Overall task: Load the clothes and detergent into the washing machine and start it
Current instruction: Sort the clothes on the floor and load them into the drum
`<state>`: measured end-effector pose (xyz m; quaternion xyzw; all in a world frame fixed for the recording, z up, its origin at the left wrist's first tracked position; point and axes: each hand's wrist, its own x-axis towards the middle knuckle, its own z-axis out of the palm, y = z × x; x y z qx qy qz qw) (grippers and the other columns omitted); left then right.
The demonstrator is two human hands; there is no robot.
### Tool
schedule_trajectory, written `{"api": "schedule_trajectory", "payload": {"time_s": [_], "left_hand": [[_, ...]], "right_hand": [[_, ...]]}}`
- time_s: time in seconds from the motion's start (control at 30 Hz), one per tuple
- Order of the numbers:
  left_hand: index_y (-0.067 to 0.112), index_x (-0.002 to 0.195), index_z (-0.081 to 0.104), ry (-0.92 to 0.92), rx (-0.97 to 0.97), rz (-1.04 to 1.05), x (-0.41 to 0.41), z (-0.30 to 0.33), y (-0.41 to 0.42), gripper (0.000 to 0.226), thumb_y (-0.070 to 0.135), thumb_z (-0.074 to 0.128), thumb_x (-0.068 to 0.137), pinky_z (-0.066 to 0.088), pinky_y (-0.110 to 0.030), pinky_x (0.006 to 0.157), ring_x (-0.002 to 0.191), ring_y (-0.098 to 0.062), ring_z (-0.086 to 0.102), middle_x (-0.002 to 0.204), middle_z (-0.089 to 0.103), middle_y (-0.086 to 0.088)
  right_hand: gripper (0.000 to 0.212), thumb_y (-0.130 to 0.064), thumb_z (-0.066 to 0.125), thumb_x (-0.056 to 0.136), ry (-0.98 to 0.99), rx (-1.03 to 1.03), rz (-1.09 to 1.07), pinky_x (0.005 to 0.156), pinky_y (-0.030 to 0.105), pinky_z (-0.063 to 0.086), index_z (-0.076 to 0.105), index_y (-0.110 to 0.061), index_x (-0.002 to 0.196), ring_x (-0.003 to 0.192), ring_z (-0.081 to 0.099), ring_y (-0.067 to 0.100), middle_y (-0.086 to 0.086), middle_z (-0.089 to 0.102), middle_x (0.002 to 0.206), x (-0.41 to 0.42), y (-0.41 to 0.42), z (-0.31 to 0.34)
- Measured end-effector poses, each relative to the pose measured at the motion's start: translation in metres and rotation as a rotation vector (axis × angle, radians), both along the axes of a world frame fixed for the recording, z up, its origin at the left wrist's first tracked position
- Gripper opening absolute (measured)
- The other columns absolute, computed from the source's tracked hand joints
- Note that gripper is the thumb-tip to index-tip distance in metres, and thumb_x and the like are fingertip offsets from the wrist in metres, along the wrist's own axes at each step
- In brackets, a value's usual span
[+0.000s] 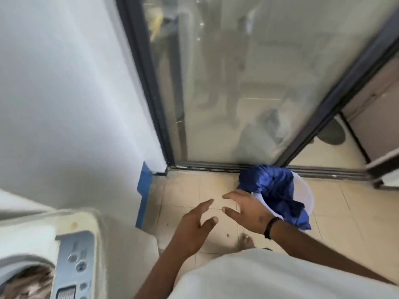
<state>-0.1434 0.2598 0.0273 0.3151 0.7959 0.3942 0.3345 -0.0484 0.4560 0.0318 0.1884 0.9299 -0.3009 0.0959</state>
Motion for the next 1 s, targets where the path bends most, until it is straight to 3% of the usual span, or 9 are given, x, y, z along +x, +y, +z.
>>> {"api": "schedule_trajectory", "payload": {"time_s": [0.1, 0.2, 0.4, 0.5, 0.57, 0.63, 0.8, 0.9, 1.0], "left_hand": [[0.037, 0.149, 0.042, -0.042, -0.067, -0.112, 0.004, 0.006, 0.043, 0.054, 0.038, 0.06, 0.098, 0.037, -0.012, 0.096, 0.129, -0.004, 0.05, 0.143, 0.055, 0.008], [0.039, 0.146, 0.046, -0.085, -0.102, -0.136, 0.006, 0.009, 0.096, 0.052, 0.039, 0.061, 0.096, 0.044, -0.022, 0.099, 0.124, -0.01, 0.057, 0.138, 0.058, 0.005], [0.032, 0.136, 0.056, -0.132, -0.125, -0.145, 0.025, 0.014, 0.203, 0.04, 0.025, 0.064, 0.098, 0.044, -0.004, 0.077, 0.093, 0.007, 0.065, 0.119, 0.066, 0.002], [0.037, 0.127, 0.059, -0.171, -0.16, -0.131, 0.034, 0.007, 0.241, 0.033, 0.024, 0.064, 0.097, 0.044, -0.011, 0.071, 0.087, 0.002, 0.066, 0.109, 0.069, 0.006], [0.04, 0.119, 0.061, -0.212, -0.173, -0.072, 0.04, 0.001, 0.264, 0.027, 0.024, 0.064, 0.097, 0.046, -0.02, 0.072, 0.092, -0.009, 0.069, 0.099, 0.071, 0.01], [0.039, 0.117, 0.062, -0.256, -0.18, -0.025, 0.047, -0.001, 0.286, 0.024, 0.028, 0.066, 0.096, 0.048, -0.025, 0.074, 0.096, -0.015, 0.071, 0.1, 0.072, 0.01], [0.037, 0.119, 0.063, -0.356, -0.159, -0.02, 0.054, 0.009, 0.33, 0.044, 0.047, 0.063, 0.075, 0.051, -0.028, 0.079, 0.096, -0.014, 0.073, 0.109, 0.072, 0.008], [0.033, 0.117, 0.065, -0.379, -0.175, -0.039, 0.048, 0.01, 0.358, 0.04, 0.043, 0.065, 0.079, 0.051, -0.029, 0.08, 0.095, -0.013, 0.073, 0.109, 0.073, 0.007], [0.029, 0.112, 0.069, -0.383, -0.189, -0.044, 0.037, -0.003, 0.384, 0.021, 0.029, 0.068, 0.091, 0.053, -0.03, 0.08, 0.093, -0.015, 0.073, 0.106, 0.074, 0.004]], "right_hand": [[0.044, -0.047, 0.057, 0.096, 0.007, -0.058, -0.131, 0.1, 0.018, 0.035, 0.055, -0.028, 0.135, 0.12, 0.046, 0.005, -0.011, 0.052, 0.131, 0.037, 0.033, -0.003], [0.042, -0.044, 0.06, 0.094, 0.03, -0.095, -0.235, 0.103, 0.022, 0.039, 0.058, -0.025, 0.132, 0.121, 0.051, 0.009, -0.008, 0.055, 0.129, 0.061, 0.08, -0.003], [0.037, -0.041, 0.063, 0.093, 0.111, -0.163, -0.425, 0.1, 0.03, 0.047, 0.062, -0.025, 0.127, 0.114, 0.057, 0.01, -0.007, 0.06, 0.125, 0.111, 0.181, -0.004], [0.032, -0.035, 0.065, 0.093, 0.094, -0.221, -0.514, 0.09, 0.023, 0.048, 0.065, -0.022, 0.122, 0.1, 0.059, 0.008, -0.006, 0.064, 0.116, 0.141, 0.216, -0.015], [0.031, -0.032, 0.065, 0.093, 0.07, -0.292, -0.591, 0.084, 0.015, 0.047, 0.065, -0.02, 0.121, 0.097, 0.061, 0.008, -0.007, 0.065, 0.113, 0.162, 0.235, -0.022], [0.029, -0.033, 0.065, 0.093, 0.073, -0.352, -0.692, 0.082, 0.018, 0.049, 0.065, -0.022, 0.119, 0.096, 0.064, 0.008, -0.01, 0.066, 0.11, 0.182, 0.252, -0.03], [0.024, -0.032, 0.065, 0.094, 0.109, -0.452, -0.875, 0.077, 0.021, 0.05, 0.066, -0.025, 0.117, 0.093, 0.066, 0.006, -0.008, 0.068, 0.11, 0.194, 0.281, -0.038], [0.024, -0.034, 0.064, 0.094, 0.092, -0.481, -0.901, 0.076, 0.018, 0.05, 0.066, -0.027, 0.117, 0.093, 0.065, 0.002, -0.008, 0.068, 0.113, 0.18, 0.294, -0.044], [0.028, -0.035, 0.063, 0.095, 0.078, -0.5, -0.887, 0.077, 0.014, 0.048, 0.065, -0.025, 0.121, 0.093, 0.063, 0.0, -0.01, 0.066, 0.114, 0.161, 0.307, -0.045]]}}
